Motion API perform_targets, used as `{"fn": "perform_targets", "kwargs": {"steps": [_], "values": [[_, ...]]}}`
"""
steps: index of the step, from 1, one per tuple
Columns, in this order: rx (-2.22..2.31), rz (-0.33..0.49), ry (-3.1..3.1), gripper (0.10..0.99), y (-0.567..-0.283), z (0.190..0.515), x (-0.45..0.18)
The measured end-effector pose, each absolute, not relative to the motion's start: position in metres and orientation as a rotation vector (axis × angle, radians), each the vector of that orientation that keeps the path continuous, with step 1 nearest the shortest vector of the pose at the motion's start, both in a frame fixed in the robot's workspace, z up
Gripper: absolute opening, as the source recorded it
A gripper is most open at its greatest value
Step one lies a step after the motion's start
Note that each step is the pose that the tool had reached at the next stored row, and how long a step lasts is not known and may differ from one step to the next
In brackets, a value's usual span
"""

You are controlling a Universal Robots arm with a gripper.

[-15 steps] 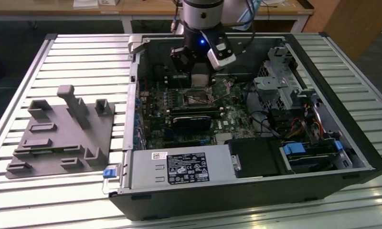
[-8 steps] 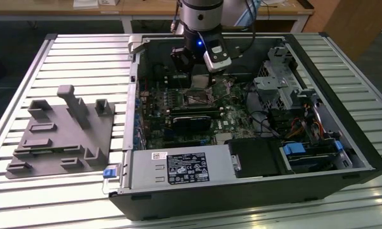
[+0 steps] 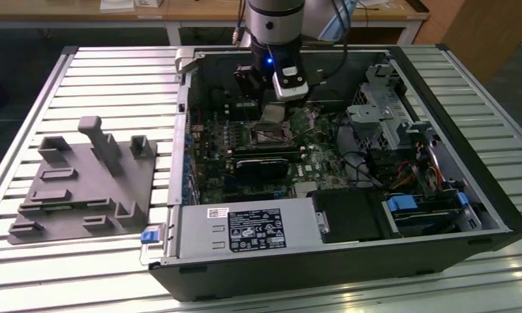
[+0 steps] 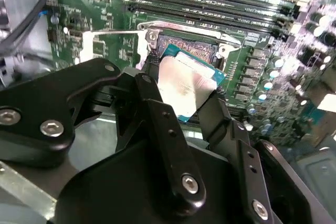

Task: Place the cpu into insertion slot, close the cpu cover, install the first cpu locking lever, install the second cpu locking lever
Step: 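Place the cpu into insertion slot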

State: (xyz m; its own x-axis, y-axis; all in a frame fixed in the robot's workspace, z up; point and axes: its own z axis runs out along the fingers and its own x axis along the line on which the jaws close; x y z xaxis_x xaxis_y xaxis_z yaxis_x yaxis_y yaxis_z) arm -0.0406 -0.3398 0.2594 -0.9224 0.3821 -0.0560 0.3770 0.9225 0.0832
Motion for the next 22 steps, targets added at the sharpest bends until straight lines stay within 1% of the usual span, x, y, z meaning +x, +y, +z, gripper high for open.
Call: {"fn": "perform_targets", "kwargs": {"steps": [22], "values": [[1.177,0.085,2.821,0.541,-0.340,0.248,-0.041]]}}
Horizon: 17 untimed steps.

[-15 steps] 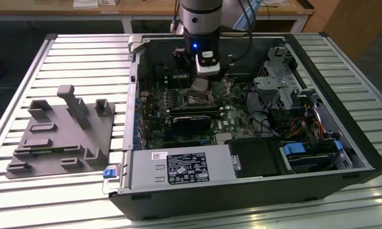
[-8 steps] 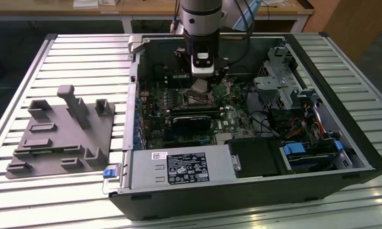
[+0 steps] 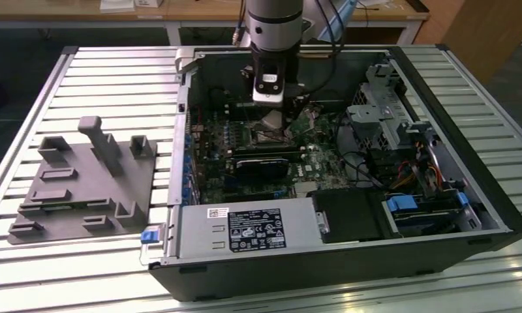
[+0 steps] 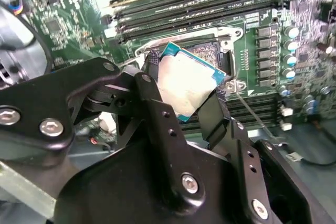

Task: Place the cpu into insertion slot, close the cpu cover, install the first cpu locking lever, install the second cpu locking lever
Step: 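Place the cpu into insertion slot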

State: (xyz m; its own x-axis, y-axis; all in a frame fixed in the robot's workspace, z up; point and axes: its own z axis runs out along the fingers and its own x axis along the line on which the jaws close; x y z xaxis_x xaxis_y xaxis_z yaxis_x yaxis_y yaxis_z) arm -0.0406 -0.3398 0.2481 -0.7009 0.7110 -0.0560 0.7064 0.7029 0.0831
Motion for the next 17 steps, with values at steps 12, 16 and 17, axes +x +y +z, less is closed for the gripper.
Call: {"fn": "perform_targets", "kwargs": {"steps": [12,16,17], "values": [[1.499,0.069,2.657,0.541,-0.3398,0.2423,-0.0406],[1.594,0.063,2.599,0.541,-0.3398,0.2411,-0.0406],[1.618,0.062,2.585,0.541,-0.3398,0.2408,-0.0406]]}}
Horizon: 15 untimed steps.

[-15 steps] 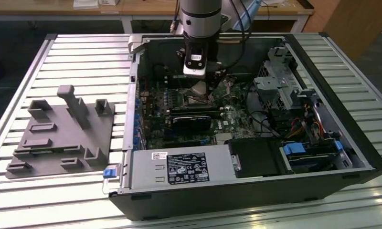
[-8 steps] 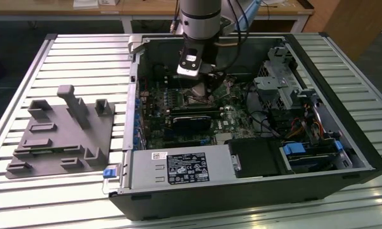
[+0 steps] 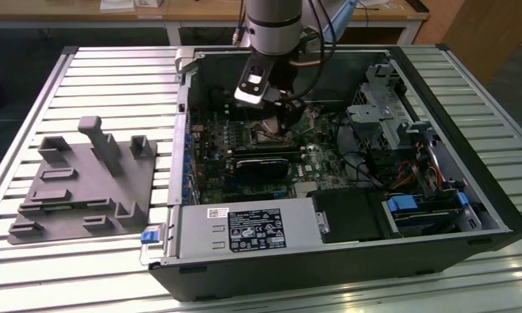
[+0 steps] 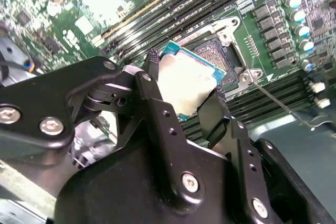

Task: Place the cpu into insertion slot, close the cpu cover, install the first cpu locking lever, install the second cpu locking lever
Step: 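Place the cpu into insertion slot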

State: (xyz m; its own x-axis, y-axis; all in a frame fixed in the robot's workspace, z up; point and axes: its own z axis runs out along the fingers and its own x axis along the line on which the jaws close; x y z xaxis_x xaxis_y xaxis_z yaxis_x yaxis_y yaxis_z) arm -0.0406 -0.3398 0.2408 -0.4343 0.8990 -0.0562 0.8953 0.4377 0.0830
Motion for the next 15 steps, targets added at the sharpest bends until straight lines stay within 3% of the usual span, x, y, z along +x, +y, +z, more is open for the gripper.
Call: {"fn": "perform_targets", "kwargs": {"steps": [15], "values": [[1.789,0.052,2.466,0.541,-0.3331,0.2365,-0.0405]]}}
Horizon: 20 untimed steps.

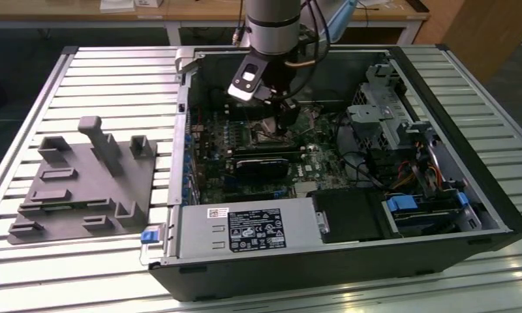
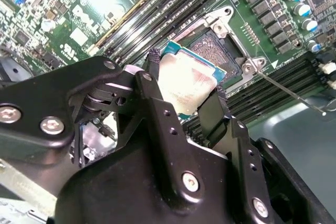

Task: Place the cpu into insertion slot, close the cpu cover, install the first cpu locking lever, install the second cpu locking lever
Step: 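Place the cpu into insertion slot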

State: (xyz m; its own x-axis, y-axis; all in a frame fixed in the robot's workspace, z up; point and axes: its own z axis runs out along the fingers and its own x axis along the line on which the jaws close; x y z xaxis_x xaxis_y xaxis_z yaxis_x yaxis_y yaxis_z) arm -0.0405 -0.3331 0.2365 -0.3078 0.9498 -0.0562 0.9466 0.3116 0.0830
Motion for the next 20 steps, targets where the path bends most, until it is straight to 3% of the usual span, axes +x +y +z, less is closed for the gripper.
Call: {"fn": "perform_targets", "kwargs": {"steps": [20], "values": [[2.002,0.039,2.293,0.541,-0.3257,0.2302,-0.0404]]}}
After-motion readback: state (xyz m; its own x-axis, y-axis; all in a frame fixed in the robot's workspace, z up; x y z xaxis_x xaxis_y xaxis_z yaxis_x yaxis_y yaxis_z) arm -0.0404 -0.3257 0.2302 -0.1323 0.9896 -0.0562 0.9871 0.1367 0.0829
